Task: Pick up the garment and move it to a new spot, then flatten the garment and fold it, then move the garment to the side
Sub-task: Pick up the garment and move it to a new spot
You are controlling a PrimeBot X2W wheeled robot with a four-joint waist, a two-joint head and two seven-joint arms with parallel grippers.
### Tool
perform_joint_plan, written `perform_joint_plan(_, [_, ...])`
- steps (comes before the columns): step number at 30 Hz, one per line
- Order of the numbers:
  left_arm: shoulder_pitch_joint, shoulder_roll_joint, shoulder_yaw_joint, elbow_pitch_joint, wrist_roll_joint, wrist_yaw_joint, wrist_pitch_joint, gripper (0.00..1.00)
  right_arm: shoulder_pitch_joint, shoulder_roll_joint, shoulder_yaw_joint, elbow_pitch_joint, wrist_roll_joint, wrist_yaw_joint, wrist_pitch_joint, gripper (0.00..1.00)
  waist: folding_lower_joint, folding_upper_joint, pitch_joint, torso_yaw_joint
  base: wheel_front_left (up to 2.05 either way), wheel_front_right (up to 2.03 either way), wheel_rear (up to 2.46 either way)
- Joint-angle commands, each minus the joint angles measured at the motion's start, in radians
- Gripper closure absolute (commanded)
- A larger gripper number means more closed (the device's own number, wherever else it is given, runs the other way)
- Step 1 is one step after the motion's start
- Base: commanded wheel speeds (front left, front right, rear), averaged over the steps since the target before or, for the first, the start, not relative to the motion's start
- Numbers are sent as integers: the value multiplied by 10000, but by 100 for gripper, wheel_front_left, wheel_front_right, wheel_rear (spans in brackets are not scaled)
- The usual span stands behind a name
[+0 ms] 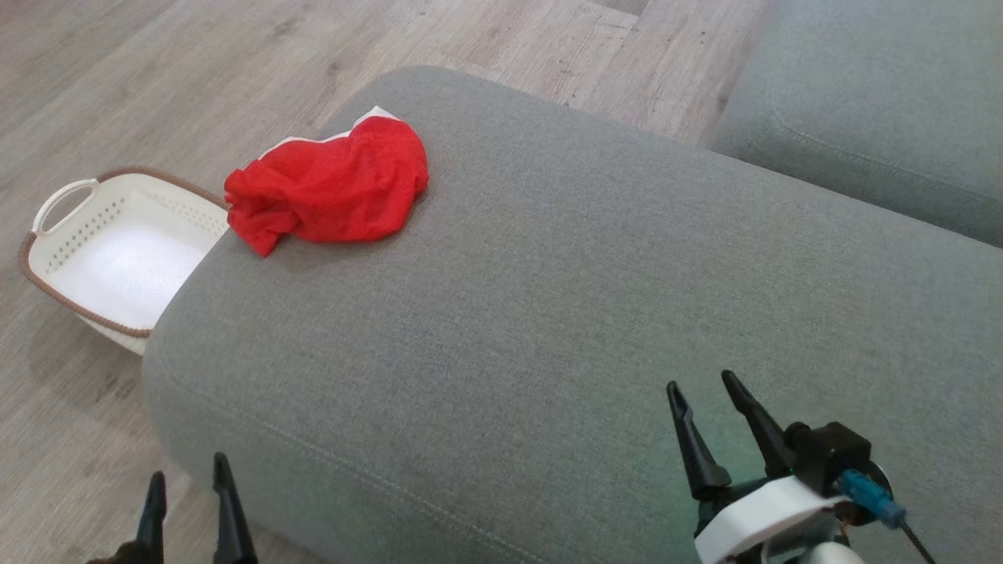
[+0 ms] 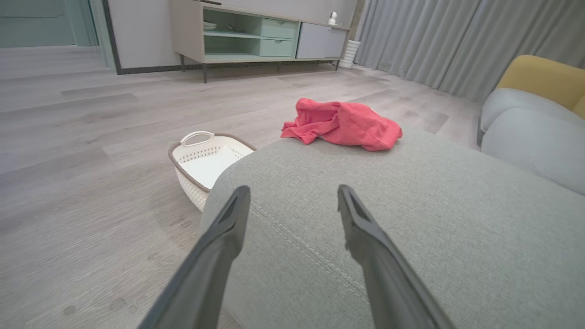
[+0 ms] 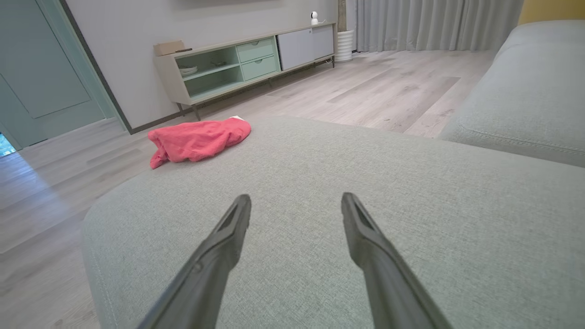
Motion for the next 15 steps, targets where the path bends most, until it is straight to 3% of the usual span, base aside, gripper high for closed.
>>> perform_joint_plan(1, [-250, -36, 635, -406, 20, -38, -120, 0, -546, -70, 278, -280, -65, 65, 4, 0, -1, 0, 14, 9, 0, 0, 0])
perform_joint_plan(7, [-496, 397, 1310, -277, 57, -418, -131, 0, -557, -70, 188, -622, -225, 65, 86, 0, -1, 0, 119, 84, 0, 0, 0])
perform_joint_plan(11, [-1178, 1064, 1755, -460, 51, -575, 100, 0, -573, -70, -33, -1029, -461, 65, 245, 0, -1, 0, 391, 107, 0, 0, 0])
perform_joint_plan(15, [-3057, 2227, 2155, -516, 155, -935, 974, 0, -703, -70, -477, -1735, -964, 65, 601, 0, -1, 0, 938, 105, 0, 0, 0])
